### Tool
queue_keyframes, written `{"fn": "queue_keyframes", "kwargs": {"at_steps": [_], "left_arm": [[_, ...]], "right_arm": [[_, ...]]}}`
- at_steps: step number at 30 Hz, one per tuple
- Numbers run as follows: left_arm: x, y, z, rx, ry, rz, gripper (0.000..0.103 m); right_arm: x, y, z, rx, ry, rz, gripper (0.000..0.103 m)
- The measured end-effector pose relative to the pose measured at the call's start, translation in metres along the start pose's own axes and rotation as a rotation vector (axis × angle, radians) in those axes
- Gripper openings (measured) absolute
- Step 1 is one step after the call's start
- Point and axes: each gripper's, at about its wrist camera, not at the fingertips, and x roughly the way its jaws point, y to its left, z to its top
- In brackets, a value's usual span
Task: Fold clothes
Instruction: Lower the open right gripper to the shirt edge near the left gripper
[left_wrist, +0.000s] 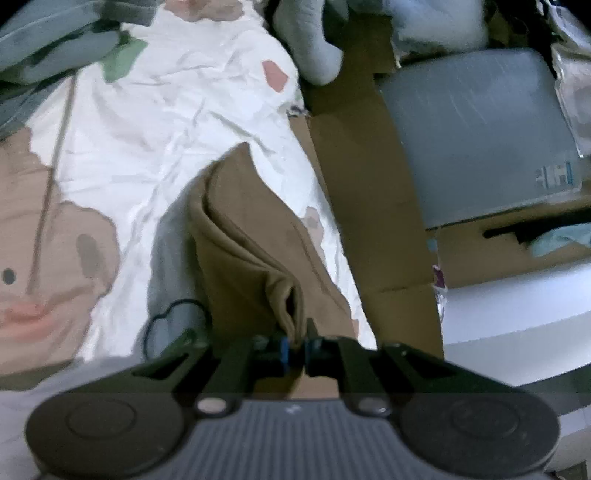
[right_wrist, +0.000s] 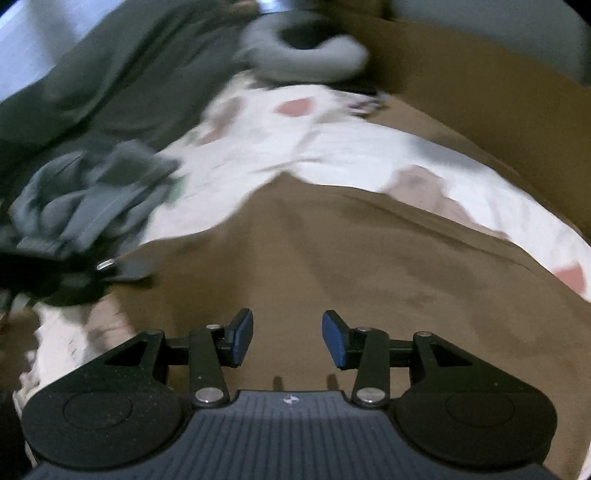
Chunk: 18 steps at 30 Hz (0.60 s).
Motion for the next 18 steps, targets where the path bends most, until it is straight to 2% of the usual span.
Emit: {"fn": "queue_keyframes", "kwargs": {"at_steps": [7, 9, 12, 18], "left_arm": [[0.006, -0.014, 0.001, -0.024, 0.017, -0.008, 0.008], [0.007, -0.018, 0.002, -0.025, 0.018, -0.017, 0.008], [0.010, -0.024, 0.002, -0.030, 0.020, -0.025, 0.008], [0.016, -0.033, 0.000, -0.060, 0.014, -0.044, 0.008]], "right_arm": [[0.006, 0.046, 0.007, -0.111, 0.000, 0.092, 0.049], [0.007, 0.051, 0.007, -0.119, -0.011, 0.080, 0.049], [0.008, 0.058, 0.007, -0.132, -0.030, 0.059, 0.055], [0.009, 0.067, 0.011, -0.146, -0.072, 0.014, 0.056]]}}
